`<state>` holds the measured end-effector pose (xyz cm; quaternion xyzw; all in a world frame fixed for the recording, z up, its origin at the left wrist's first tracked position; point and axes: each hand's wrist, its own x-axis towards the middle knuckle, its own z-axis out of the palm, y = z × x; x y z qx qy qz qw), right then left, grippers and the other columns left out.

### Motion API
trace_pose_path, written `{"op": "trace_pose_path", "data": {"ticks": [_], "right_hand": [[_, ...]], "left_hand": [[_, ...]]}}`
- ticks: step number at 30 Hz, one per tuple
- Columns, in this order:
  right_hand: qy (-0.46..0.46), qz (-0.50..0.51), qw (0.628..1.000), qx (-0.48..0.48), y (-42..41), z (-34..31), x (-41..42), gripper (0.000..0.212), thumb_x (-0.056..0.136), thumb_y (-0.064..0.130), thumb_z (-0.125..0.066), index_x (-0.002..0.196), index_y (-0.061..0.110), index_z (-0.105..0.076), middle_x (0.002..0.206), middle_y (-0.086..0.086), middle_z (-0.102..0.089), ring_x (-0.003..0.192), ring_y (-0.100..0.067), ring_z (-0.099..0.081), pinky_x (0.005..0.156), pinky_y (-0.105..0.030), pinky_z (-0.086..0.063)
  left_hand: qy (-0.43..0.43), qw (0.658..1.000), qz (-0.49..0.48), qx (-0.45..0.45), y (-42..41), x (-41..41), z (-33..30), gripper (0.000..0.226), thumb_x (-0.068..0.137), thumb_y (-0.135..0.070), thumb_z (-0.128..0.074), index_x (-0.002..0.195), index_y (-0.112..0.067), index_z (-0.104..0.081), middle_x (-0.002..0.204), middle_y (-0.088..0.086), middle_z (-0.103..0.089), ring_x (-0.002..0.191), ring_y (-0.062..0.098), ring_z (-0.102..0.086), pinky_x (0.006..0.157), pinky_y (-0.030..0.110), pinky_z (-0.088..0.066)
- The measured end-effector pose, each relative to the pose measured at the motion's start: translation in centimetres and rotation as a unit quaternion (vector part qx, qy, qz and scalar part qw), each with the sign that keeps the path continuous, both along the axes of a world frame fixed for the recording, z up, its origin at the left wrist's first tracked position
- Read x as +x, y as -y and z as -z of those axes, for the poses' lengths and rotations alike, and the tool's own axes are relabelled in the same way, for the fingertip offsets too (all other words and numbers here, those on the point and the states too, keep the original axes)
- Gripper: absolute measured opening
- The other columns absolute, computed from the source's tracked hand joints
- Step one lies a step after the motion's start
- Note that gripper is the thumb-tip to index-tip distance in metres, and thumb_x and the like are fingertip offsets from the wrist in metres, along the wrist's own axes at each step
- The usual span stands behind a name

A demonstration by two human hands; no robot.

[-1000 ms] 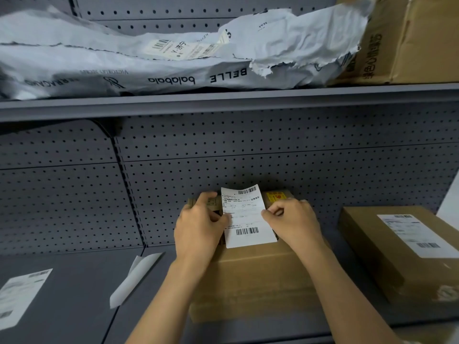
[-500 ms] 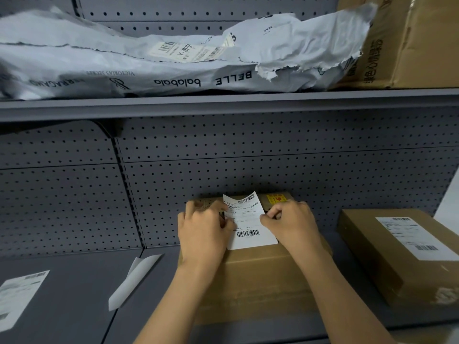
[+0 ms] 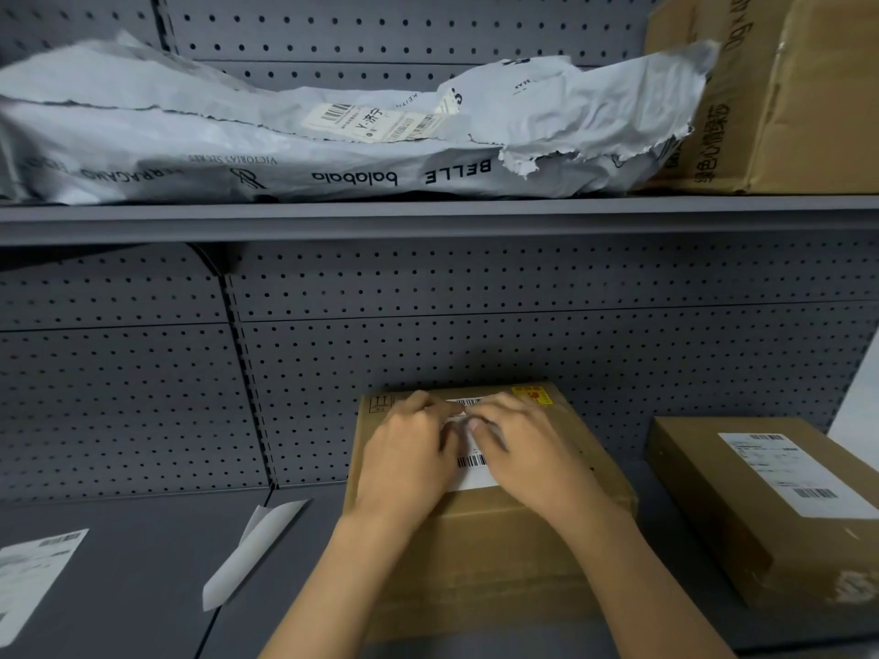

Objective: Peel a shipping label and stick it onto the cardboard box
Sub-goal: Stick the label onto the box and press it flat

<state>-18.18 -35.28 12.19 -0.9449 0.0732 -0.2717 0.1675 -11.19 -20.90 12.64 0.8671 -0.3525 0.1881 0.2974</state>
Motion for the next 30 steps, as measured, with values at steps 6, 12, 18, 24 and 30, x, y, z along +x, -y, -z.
{"op": "trace_pose_path", "data": {"ticks": [6, 12, 18, 24, 30], "right_hand": [[-0.069, -0.055, 0.996, 0.009, -0.6, 0.9, -0.1, 0.05, 0.106, 0.043, -0.024, 0.132, 0.021, -0.062, 0.134, 0.009, -0.063, 0.129, -0.007, -0.05, 0.109, -0.033, -0.041], [-0.123, -0.001, 0.992, -0.006, -0.9, 0.6, -0.9, 0.06, 0.105, 0.05, -0.013, 0.128, 0.031, -0.065, 0.146, 0.017, -0.054, 0.15, -0.009, -0.025, 0.113, -0.036, -0.034], [-0.119, 0.064, 0.991, -0.022, -0.1, 0.4, -1.9, 0.064, 0.104, 0.053, -0.011, 0.132, 0.03, -0.064, 0.145, 0.018, -0.056, 0.149, -0.009, -0.028, 0.109, -0.038, -0.037], [-0.118, 0.076, 0.99, -0.034, 1.0, 0.4, -2.7, 0.066, 0.104, 0.053, -0.008, 0.131, 0.033, -0.064, 0.138, 0.015, -0.063, 0.147, -0.01, -0.033, 0.109, -0.038, -0.04], [-0.115, 0.024, 0.993, -0.009, -0.8, -0.6, -3.0, 0.062, 0.106, 0.048, -0.012, 0.131, 0.024, -0.064, 0.143, 0.011, -0.059, 0.149, -0.01, -0.028, 0.109, -0.029, -0.032]], "left_hand": [[-0.021, 0.997, 0.041, 0.063, -0.4, -0.2, 0.5, 0.039, 0.099, -0.023, -0.042, 0.13, -0.024, -0.066, 0.132, -0.004, -0.066, 0.107, 0.025, -0.069, 0.082, 0.04, -0.057], [-0.028, 0.991, 0.043, 0.126, -1.0, -0.6, 0.8, 0.04, 0.104, -0.043, -0.034, 0.125, -0.031, -0.065, 0.127, -0.008, -0.067, 0.106, 0.024, -0.066, 0.082, 0.039, -0.056], [-0.093, 0.984, 0.03, 0.146, -1.9, -0.1, 1.1, 0.047, 0.104, -0.051, -0.034, 0.147, -0.041, -0.051, 0.158, -0.021, -0.042, 0.147, 0.011, -0.038, 0.11, 0.04, -0.044], [-0.108, 0.985, 0.011, 0.135, -2.9, -0.1, 0.8, 0.046, 0.104, -0.051, -0.035, 0.146, -0.042, -0.051, 0.158, -0.024, -0.041, 0.145, 0.009, -0.041, 0.106, 0.039, -0.044], [-0.073, 0.99, 0.033, 0.113, -2.3, -0.5, 0.7, 0.045, 0.104, -0.045, -0.039, 0.144, -0.034, -0.056, 0.154, -0.016, -0.051, 0.14, 0.017, -0.049, 0.106, 0.035, -0.045]]}}
